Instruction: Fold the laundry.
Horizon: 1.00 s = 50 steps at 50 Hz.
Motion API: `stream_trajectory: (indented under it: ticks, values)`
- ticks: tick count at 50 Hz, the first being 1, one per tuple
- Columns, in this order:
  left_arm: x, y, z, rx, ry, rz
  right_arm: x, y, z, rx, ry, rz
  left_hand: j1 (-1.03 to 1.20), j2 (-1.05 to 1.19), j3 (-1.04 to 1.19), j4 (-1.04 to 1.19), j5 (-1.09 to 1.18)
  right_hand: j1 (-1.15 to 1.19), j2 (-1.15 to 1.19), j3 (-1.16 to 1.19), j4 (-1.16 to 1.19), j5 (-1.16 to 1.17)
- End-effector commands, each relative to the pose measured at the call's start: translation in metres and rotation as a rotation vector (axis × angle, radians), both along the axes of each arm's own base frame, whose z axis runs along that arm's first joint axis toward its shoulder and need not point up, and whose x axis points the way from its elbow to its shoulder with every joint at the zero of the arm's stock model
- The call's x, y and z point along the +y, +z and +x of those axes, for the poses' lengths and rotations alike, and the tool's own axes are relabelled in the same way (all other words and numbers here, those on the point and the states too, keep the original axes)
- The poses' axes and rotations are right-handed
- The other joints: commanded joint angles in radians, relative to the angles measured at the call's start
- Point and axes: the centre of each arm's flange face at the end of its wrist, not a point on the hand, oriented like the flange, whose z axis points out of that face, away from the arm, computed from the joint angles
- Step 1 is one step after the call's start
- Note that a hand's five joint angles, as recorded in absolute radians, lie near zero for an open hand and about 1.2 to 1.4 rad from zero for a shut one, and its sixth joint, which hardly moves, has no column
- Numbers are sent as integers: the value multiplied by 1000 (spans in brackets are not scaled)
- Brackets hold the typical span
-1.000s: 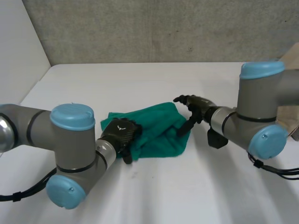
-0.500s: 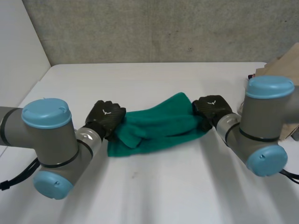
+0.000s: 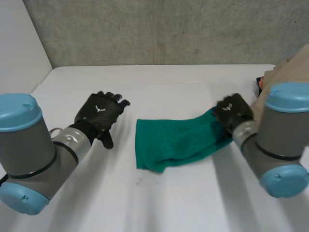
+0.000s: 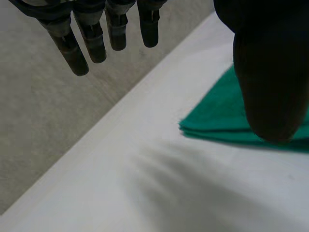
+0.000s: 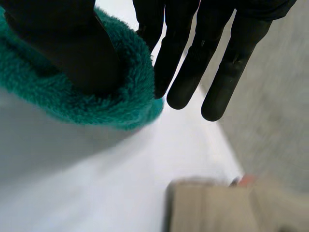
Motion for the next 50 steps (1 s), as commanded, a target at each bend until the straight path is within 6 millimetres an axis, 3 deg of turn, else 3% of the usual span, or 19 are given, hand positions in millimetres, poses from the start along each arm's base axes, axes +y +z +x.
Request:
stream_trajectory:
  ticks: [1, 4, 8, 9, 10, 11, 14, 16, 17, 18, 22, 25, 28, 33, 41, 50]
  values:
    - [-10, 8, 10, 51, 51, 7, 60, 8, 91, -38, 356, -172, -26, -27, -40, -30, -48, 331, 228, 206, 199, 225]
    - [-16, 8, 16, 63, 77, 18, 101, -18, 121, -13, 585, -189, -26, -27, -40, -30, -48, 331, 228, 206, 199, 225]
    - [-23, 11, 22, 88, 116, 26, 123, -54, 136, 35, 714, -154, -26, -27, -40, -30, -48, 331, 228, 206, 199, 225]
    - [-26, 12, 24, 96, 124, 24, 121, -57, 137, 42, 701, -150, -26, -27, -40, -30, -48, 83, -19, -41, -49, -23]
    - [-27, 14, 24, 104, 133, 22, 118, -58, 138, 46, 676, -146, -26, -27, -40, -30, -48, -352, -455, -477, -484, -458]
    - [-32, 19, 26, 125, 154, 18, 111, -55, 138, 44, 610, -130, -26, -27, -40, -30, -48, -891, -993, -1016, -1023, -997]
    - [-38, 26, 30, 161, 189, 13, 96, -45, 132, -10, 489, -76, -26, -27, -40, -30, -48, -891, -993, -1016, -1023, -997]
    - [-45, 35, 33, 208, 224, 4, 79, -26, 123, -144, 406, -6, -26, -27, -40, -30, -48, -891, -993, -1016, -1023, -997]
    - [-47, 38, 34, 226, 236, 1, 73, -14, 118, -205, 383, 10, -26, -27, -40, -30, -48, -891, -993, -1016, -1023, -997]
    - [-52, 45, 34, 264, 249, -5, 63, 13, 107, -349, 344, 52, -26, -27, -40, -30, -48, -891, -993, -1016, -1023, -997]
    - [-57, 63, 27, 346, 239, -8, 47, 60, 76, -630, 279, 152, -26, -27, -40, -30, -48, -891, -993, -1016, -1023, -997]
    - [-56, 68, 15, 378, 196, 16, 36, 71, 59, -745, 242, 222, -26, -27, -40, -30, -48, -891, -993, -1016, -1023, -997]
    - [-49, 66, -10, 387, 90, 80, 17, 68, 39, -796, 168, 301, -26, -27, -40, -30, -48, -891, -993, -1016, -1023, -997]
    - [-29, 49, -55, 349, -78, 217, -4, 51, 29, -769, 88, 394, -26, -27, -40, -30, -48, -891, -993, -1016, -1023, -997]
    - [-23, 9, -90, 269, -73, 331, -29, 12, 35, -704, 7, 548, -26, -27, -40, -30, -48, -891, -993, -1016, -1023, -997]
    - [-19, -40, -68, 71, 165, 464, -22, -30, 55, -647, 25, 682, -26, -27, -40, -30, -48, -891, -993, -1016, -1023, -997]
